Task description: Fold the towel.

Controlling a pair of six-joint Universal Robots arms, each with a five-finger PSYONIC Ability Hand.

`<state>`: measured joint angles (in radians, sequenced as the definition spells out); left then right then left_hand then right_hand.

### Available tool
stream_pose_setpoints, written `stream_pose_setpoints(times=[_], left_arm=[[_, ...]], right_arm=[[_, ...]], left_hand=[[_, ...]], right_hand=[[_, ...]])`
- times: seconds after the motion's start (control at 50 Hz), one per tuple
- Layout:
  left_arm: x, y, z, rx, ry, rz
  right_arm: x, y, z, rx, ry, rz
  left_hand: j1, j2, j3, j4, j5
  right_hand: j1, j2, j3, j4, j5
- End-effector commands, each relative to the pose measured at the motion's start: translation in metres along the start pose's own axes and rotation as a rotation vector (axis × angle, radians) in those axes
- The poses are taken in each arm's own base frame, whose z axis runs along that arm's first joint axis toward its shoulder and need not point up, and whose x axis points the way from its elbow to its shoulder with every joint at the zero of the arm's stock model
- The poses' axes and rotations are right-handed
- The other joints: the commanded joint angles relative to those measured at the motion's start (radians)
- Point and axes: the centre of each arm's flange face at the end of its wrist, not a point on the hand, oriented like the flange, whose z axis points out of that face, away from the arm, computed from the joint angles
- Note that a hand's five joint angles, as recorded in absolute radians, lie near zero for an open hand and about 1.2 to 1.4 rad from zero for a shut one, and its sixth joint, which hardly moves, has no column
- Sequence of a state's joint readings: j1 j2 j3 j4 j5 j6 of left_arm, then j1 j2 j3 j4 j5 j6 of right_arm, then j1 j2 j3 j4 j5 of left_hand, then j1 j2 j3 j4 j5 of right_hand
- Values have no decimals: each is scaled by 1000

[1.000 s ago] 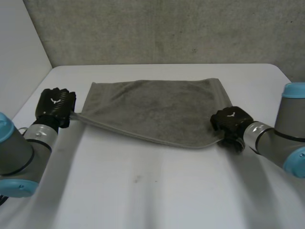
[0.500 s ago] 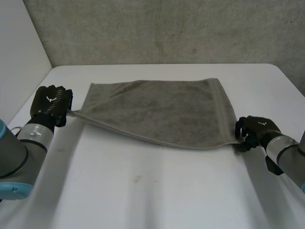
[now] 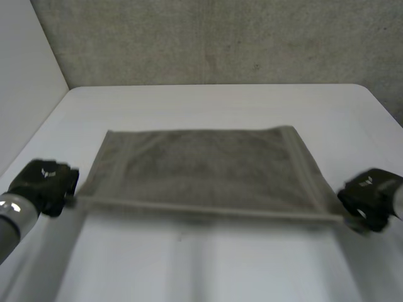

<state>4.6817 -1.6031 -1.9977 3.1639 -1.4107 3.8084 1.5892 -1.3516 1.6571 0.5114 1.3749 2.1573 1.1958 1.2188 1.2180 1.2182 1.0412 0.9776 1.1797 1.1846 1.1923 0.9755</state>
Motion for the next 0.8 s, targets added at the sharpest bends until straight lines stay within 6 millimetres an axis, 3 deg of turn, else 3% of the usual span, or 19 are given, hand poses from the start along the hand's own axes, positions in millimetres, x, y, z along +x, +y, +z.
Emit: stream_pose_setpoints(times=[0.02,0.12,0.2,0.34,0.64,0.8], left_arm=[[5,8,-31,-94,73,168],[12,-1,-29,17,104,153],[12,-6,-20,67,86,137],[19,-24,24,206,65,91],[7,-39,101,271,-94,67],[3,-37,131,284,-151,66]], right_arm=[[14,16,-18,-142,50,-116],[11,3,-13,-66,107,-150],[2,-21,-3,58,183,-177],[-11,-43,28,155,199,-195],[24,-89,110,420,476,-239],[27,-100,140,505,468,-261]], left_hand=[[200,178,178,178,181],[200,178,178,178,181],[200,178,178,178,181],[200,178,178,178,181],[200,178,178,178,181],[200,178,178,178,181]], right_hand=[[419,217,212,204,246],[419,217,212,204,246],[419,217,212,204,246],[419,217,212,204,246],[419,217,212,204,246],[419,217,212,204,246]])
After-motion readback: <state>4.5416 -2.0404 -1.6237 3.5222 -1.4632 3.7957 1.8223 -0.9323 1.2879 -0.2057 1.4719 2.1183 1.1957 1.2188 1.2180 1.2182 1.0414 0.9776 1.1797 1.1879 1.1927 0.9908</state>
